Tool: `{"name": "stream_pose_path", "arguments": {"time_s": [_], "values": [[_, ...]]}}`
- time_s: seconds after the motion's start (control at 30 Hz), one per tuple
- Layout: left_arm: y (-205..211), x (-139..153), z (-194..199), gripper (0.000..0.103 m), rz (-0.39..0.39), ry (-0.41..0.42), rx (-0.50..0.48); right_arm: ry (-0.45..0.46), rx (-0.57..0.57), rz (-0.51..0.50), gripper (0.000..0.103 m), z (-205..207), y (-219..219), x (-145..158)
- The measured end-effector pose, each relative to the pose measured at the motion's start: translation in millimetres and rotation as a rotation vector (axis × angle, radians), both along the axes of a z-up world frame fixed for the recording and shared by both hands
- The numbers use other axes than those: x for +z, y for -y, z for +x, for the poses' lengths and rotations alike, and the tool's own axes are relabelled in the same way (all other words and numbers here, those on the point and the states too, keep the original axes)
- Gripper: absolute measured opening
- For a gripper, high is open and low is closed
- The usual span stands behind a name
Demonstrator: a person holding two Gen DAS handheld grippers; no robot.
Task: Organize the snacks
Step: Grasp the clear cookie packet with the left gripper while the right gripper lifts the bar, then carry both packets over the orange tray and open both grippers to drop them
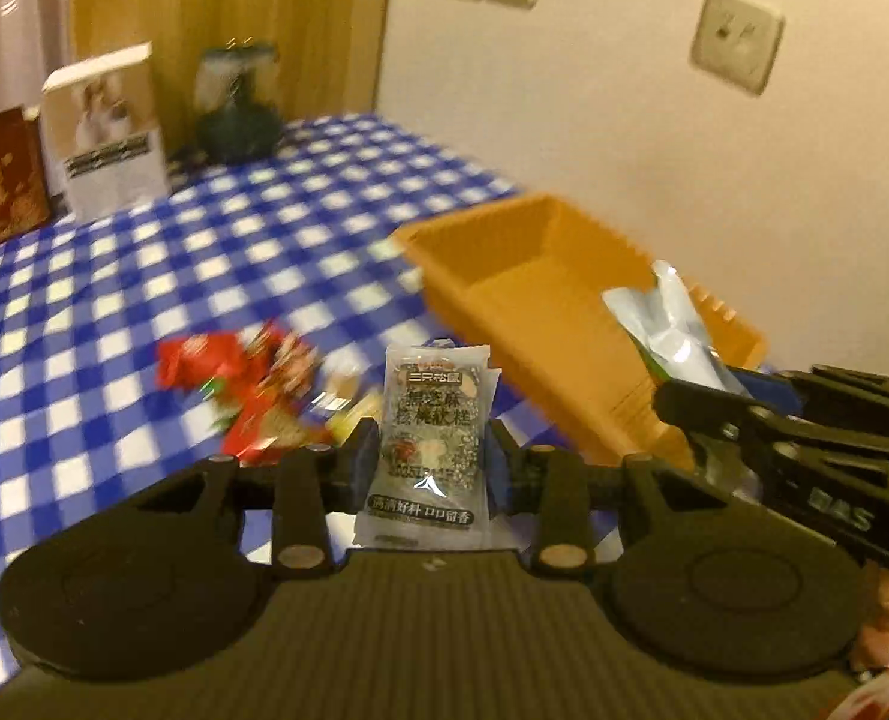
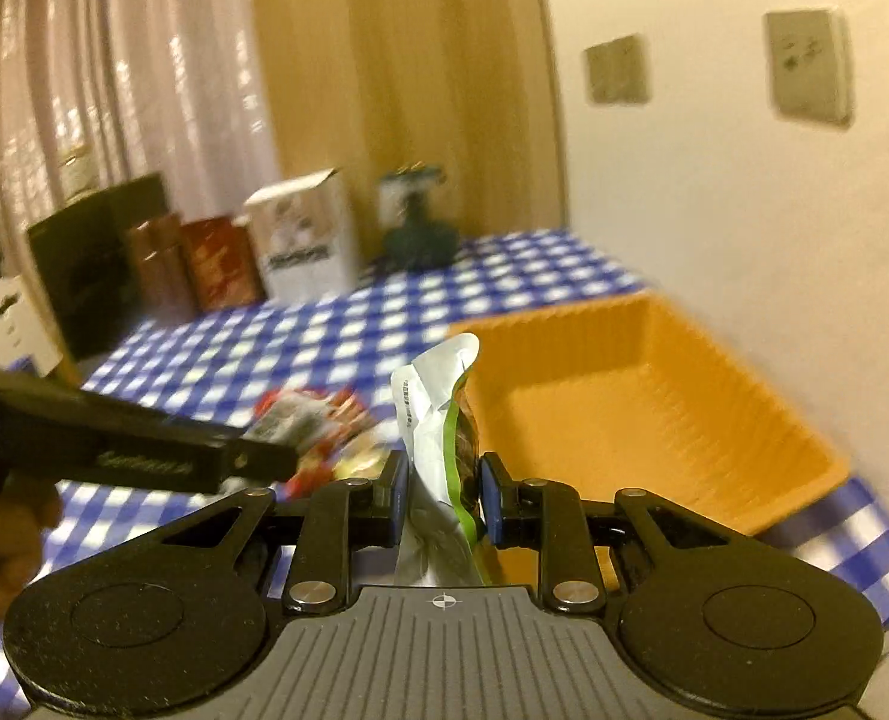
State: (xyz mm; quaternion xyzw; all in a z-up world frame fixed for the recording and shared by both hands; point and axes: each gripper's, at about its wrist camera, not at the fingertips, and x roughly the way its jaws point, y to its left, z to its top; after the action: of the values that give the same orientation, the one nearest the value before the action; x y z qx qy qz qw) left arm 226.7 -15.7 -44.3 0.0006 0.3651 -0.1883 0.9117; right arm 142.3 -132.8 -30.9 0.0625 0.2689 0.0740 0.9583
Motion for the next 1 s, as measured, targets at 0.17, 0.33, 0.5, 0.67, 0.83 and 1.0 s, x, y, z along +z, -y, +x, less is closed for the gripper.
{"name": "stream_pose_path", "arguments": {"time_s": [0.17,0.33,0.5,0.67,0.83,1.0], "values": [[34,10,12,0.034,-0.032,0.027,-0.044,0.014,-0.123,0.014,0.026,21,39,-1],[58,8,29,0.034,-0.067,0.025,-0.049,0.012,-0.195,0.028,0.026,36,68,-6],[78,3,46,0.034,-0.073,0.028,-0.078,-0.029,-0.241,0.07,0.026,40,91,-17],[92,-9,60,0.034,-0.083,0.008,-0.096,-0.051,-0.267,0.086,0.026,48,101,-24],[99,-16,68,0.036,-0.121,0.003,-0.106,-0.064,-0.279,0.095,0.026,49,106,-29],[90,-11,66,0.049,-0.145,0.03,-0.086,-0.066,-0.273,0.099,0.026,52,106,-30]]}}
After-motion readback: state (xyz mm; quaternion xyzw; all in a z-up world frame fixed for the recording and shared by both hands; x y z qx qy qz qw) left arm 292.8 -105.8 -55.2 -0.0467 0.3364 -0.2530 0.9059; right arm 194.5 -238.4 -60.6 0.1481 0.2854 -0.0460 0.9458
